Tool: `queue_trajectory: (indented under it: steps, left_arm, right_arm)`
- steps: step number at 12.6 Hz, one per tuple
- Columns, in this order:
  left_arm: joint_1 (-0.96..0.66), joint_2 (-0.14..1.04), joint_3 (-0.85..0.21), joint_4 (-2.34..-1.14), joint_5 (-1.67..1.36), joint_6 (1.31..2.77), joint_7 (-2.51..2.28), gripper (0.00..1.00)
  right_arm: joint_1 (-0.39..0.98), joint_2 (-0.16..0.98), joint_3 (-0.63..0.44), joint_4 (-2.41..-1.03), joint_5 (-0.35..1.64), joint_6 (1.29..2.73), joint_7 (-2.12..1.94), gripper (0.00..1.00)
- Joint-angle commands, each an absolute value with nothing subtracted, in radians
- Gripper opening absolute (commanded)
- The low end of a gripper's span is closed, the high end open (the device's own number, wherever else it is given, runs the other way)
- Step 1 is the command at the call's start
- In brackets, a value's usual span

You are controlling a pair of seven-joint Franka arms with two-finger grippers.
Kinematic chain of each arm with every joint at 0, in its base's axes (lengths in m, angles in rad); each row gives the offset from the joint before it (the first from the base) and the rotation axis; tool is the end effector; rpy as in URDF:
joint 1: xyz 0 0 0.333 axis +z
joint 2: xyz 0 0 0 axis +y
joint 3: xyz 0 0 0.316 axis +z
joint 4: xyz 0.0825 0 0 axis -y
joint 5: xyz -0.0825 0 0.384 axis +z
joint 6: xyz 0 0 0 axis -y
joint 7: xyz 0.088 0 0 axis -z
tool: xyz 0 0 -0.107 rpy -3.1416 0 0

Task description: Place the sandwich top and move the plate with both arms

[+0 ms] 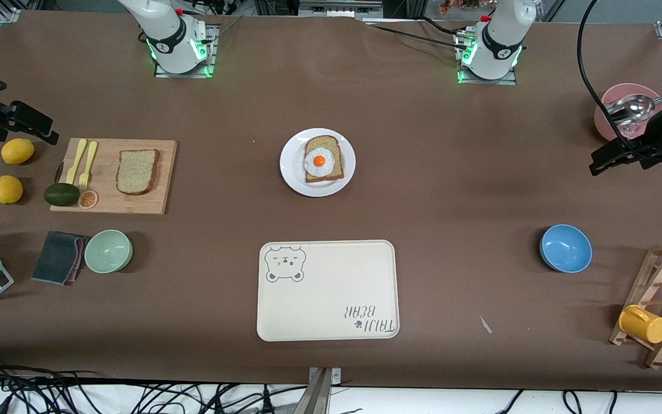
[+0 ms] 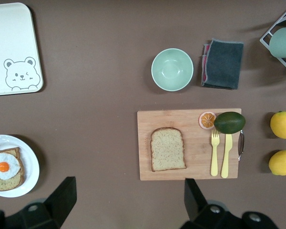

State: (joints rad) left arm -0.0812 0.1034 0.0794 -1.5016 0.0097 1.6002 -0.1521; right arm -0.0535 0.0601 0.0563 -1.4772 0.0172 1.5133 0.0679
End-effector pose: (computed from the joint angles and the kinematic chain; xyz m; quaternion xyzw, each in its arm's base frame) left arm 0.5887 -0.0025 0.6009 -0.9972 -0.0747 0.0015 0.0091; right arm 0.5677 0.0025 0.6298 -0.9994 0.0322 0.0123 0.0098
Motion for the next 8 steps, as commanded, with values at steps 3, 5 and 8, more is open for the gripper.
queue_trajectory:
  steps: [3,5,8]
  left_arm:
    - [-0.08,0.089,0.074,-1.519,0.041,1.606,-0.152,1.0]
    - [-0.078,0.091,0.074,-1.519,0.041,1.606,-0.15,1.0]
    - [-0.078,0.091,0.074,-1.519,0.041,1.608,-0.152,1.0]
  right_arm:
    - [-0.052,0.077,0.063,-1.443,-0.002,1.491,0.083,1.0]
    - [-0.054,0.077,0.063,-1.443,-0.002,1.493,0.083,1.0]
    - [-0.055,0.077,0.061,-1.442,-0.003,1.496,0.083,1.0]
